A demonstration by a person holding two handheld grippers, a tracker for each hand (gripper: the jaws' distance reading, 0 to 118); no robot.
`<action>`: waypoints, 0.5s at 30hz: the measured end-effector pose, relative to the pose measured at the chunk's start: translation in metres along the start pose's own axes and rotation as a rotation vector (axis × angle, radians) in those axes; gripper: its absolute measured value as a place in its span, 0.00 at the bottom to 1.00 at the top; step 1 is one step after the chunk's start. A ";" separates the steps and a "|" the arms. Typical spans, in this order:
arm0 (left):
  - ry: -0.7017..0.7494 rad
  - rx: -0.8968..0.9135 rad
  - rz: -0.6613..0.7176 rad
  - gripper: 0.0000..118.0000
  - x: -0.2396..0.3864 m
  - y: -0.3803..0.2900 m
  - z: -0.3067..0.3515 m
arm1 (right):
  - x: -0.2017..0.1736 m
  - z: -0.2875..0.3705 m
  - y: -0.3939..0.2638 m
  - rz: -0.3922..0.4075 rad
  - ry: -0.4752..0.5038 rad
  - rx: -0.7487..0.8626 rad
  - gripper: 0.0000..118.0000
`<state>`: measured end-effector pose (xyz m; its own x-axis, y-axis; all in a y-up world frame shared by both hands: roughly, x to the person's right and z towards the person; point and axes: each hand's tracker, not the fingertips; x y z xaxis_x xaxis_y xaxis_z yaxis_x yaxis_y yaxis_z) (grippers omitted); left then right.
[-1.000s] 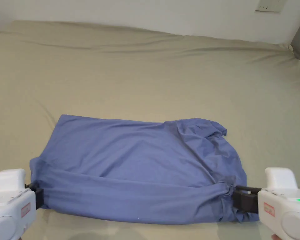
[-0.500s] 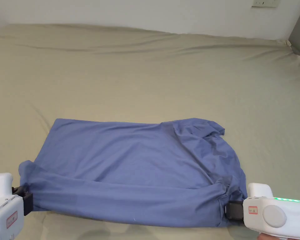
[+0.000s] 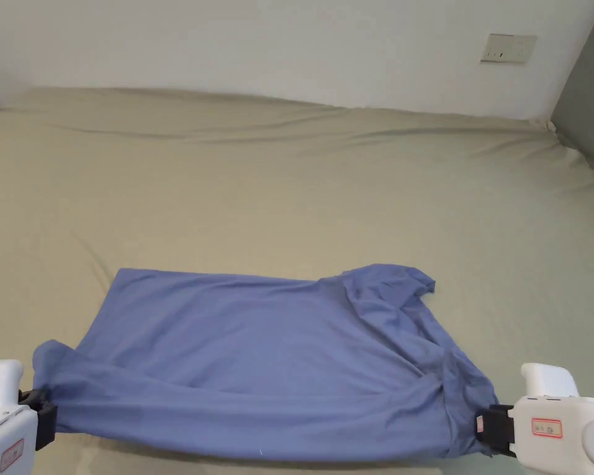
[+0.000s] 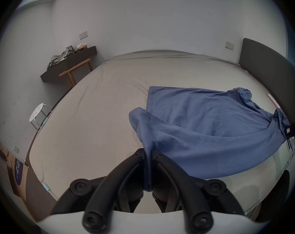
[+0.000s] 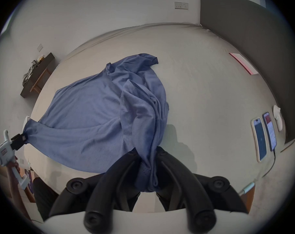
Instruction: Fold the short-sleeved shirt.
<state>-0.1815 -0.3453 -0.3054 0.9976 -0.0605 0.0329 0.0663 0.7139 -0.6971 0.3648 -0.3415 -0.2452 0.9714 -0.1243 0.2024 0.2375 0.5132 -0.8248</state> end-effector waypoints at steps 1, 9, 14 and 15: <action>-0.003 -0.011 -0.001 0.04 -0.003 -0.004 0.003 | 0.000 0.007 -0.005 -0.001 -0.004 -0.015 0.12; -0.018 -0.207 -0.068 0.04 -0.010 -0.064 -0.006 | 0.016 -0.016 -0.052 -0.040 -0.052 -0.139 0.12; -0.009 -0.292 -0.098 0.04 -0.007 -0.090 -0.025 | 0.006 -0.042 -0.078 -0.037 -0.083 -0.225 0.12; -0.010 -0.296 -0.098 0.04 -0.007 -0.092 -0.029 | 0.006 -0.045 -0.081 -0.036 -0.086 -0.232 0.12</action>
<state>-0.1948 -0.4311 -0.2619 0.9870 -0.1107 0.1165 0.1552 0.4705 -0.8686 0.3512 -0.4221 -0.2011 0.9611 -0.0614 0.2694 0.2752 0.2994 -0.9136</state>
